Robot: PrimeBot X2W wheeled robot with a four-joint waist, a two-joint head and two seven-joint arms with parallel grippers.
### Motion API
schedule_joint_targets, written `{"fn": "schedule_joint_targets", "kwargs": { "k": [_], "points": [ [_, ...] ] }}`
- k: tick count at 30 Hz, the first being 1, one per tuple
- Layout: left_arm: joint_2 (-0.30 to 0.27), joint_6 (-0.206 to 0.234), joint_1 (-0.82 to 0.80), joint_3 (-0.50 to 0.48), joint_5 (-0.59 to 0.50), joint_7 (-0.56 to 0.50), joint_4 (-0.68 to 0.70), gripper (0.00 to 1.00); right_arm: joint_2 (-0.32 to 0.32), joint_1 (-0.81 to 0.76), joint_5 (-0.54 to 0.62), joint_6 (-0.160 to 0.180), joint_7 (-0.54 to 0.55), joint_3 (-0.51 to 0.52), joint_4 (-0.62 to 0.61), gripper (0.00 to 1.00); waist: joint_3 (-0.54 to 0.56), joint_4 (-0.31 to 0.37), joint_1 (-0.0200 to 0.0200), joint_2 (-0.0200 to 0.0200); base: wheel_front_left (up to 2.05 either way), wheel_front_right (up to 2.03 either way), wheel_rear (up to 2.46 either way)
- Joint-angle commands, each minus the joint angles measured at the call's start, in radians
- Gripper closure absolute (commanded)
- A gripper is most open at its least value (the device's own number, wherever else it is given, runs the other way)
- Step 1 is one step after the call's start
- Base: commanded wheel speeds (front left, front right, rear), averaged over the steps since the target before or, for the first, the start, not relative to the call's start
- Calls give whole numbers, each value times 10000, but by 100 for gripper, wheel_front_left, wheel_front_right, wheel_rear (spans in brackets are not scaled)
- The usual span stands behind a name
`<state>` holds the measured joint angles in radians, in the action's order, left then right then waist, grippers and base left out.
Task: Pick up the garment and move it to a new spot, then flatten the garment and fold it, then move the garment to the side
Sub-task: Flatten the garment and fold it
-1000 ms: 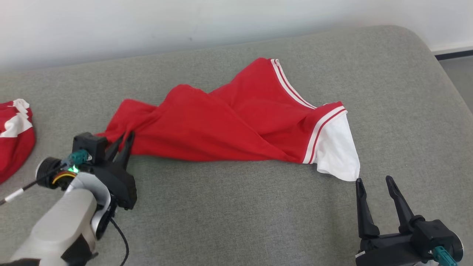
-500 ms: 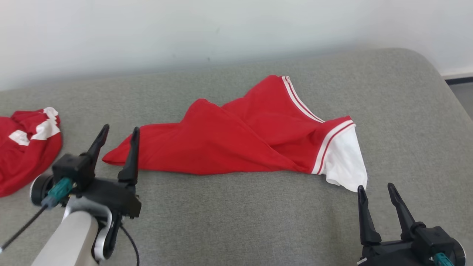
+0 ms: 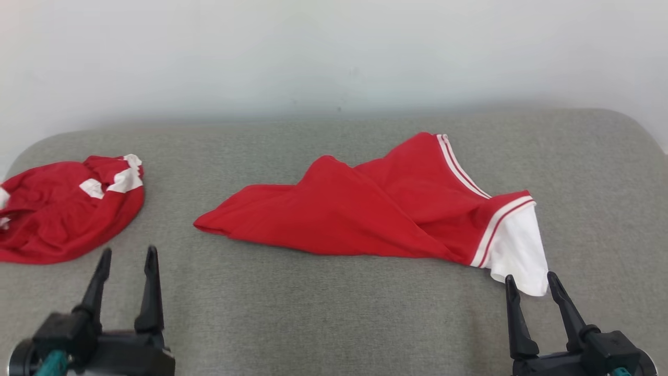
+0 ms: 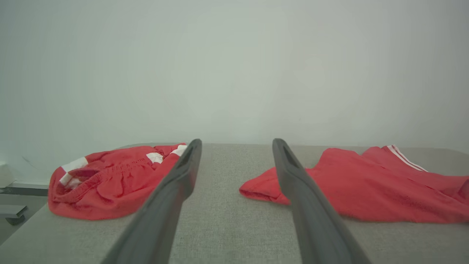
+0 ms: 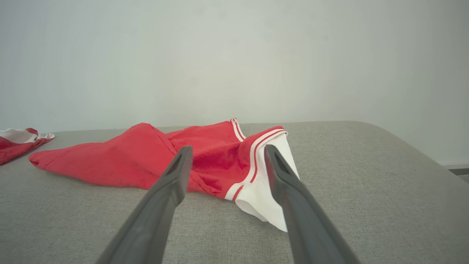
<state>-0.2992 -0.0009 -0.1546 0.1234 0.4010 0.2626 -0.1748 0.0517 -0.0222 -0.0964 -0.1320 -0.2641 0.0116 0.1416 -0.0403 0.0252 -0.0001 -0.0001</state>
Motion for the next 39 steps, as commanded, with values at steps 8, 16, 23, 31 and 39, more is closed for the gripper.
{"fn": "schedule_joint_targets", "kwargs": {
  "k": [8,16,23,31,39],
  "points": [
    [552,-140,1547,-808,-757,32,793,0,74,-179,-11,25,-4,-13,77,0,256,-461,1,1,0,0,0],
    [1091,-501,2231,-1215,-1095,32,912,0,100,-194,-63,25,-4,-26,204,0,267,-555,1,1,0,0,0],
    [1285,-728,2328,-1385,-1266,32,765,0,110,-128,-73,25,-4,-40,310,0,219,-535,1,1,0,0,0],
    [1397,-952,2139,-1588,-1473,32,533,0,105,-36,-71,25,-5,-93,415,0,143,-456,1,1,0,0,0],
    [1394,-1127,1740,-1505,-1624,32,278,0,96,80,-78,25,-5,-126,416,0,-23,-399,1,1,0,0,0]
  ]
}}
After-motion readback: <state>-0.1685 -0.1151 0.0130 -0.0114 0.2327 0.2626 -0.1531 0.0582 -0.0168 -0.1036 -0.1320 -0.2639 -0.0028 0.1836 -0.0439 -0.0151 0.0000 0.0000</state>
